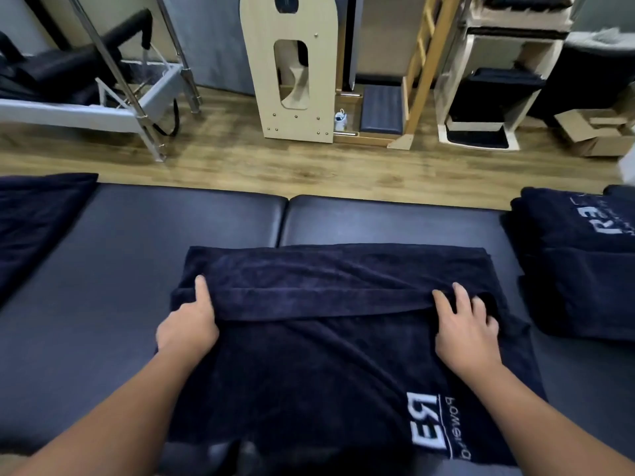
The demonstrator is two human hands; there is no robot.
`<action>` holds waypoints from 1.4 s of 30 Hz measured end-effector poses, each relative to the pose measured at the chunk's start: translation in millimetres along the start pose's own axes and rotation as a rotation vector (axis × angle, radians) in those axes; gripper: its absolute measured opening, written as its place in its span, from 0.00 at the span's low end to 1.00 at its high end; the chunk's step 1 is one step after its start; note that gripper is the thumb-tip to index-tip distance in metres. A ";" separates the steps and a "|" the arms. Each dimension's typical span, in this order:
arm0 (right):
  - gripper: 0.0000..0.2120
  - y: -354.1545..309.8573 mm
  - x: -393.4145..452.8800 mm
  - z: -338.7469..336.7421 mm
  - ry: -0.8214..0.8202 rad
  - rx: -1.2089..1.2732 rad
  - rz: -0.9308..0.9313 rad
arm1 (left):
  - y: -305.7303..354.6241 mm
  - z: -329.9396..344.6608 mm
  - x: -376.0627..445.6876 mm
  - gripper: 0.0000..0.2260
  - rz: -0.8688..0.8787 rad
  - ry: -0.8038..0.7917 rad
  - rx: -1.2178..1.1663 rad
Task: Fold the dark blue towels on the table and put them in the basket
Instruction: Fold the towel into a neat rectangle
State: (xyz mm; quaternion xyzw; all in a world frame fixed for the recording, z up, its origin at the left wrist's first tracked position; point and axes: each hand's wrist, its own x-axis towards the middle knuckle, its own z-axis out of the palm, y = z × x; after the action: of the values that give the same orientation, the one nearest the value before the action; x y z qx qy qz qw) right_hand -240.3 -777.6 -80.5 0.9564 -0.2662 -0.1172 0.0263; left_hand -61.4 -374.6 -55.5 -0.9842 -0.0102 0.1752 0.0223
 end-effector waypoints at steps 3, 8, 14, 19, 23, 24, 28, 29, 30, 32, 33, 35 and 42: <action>0.28 6.6 30.9 -4.6 0.019 -0.127 -0.001 | -2.5 -9.8 20.0 0.10 0.023 0.034 0.133; 0.07 27.6 67.8 -15.6 0.216 -0.052 -0.085 | 1.4 -33.3 36.8 0.03 0.050 0.108 0.181; 0.10 27.3 125.6 -47.7 0.190 0.074 0.031 | 21.1 -67.5 77.3 0.05 0.022 0.275 0.062; 0.12 4.5 154.7 -46.4 0.098 0.122 -0.019 | 41.4 -59.8 92.6 0.26 0.143 0.000 0.114; 0.19 -12.9 150.6 -35.7 -0.043 0.110 -0.159 | 36.6 -35.8 99.2 0.28 0.088 -0.149 -0.006; 0.19 -14.5 149.2 -34.0 -0.031 0.085 -0.131 | 33.4 -30.5 97.8 0.28 0.070 -0.141 -0.034; 0.18 -32.6 144.4 -37.0 -0.021 0.064 0.017 | 23.1 -13.7 76.1 0.25 0.084 0.004 -0.079; 0.20 -44.3 142.0 -37.7 -0.009 0.066 -0.027 | 19.5 -9.4 70.5 0.24 0.091 0.036 -0.093; 0.21 -58.3 137.7 -37.1 0.015 0.074 -0.096 | 16.1 -4.9 65.1 0.23 0.091 0.060 -0.104; 0.22 -94.8 126.4 -36.3 0.044 0.117 -0.248 | 5.3 6.0 55.6 0.22 0.062 0.127 -0.131; 0.22 -112.7 120.9 -36.6 0.048 0.149 -0.307 | 1.1 13.2 50.3 0.21 0.061 0.170 -0.134; 0.20 -154.2 113.9 -37.7 0.053 0.190 -0.429 | -11.6 26.9 37.7 0.18 0.066 0.259 -0.121; 0.16 -295.7 112.2 -49.6 0.048 0.191 -0.746 | -47.9 35.0 -3.2 0.25 -0.141 0.241 -0.115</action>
State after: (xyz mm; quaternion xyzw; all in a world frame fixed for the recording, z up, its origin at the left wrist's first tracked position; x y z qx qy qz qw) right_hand 13.4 -582.6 -89.3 0.9881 0.0908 -0.0711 -0.1013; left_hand -77.1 -325.4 -85.0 -0.9946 -0.0866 0.0531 -0.0208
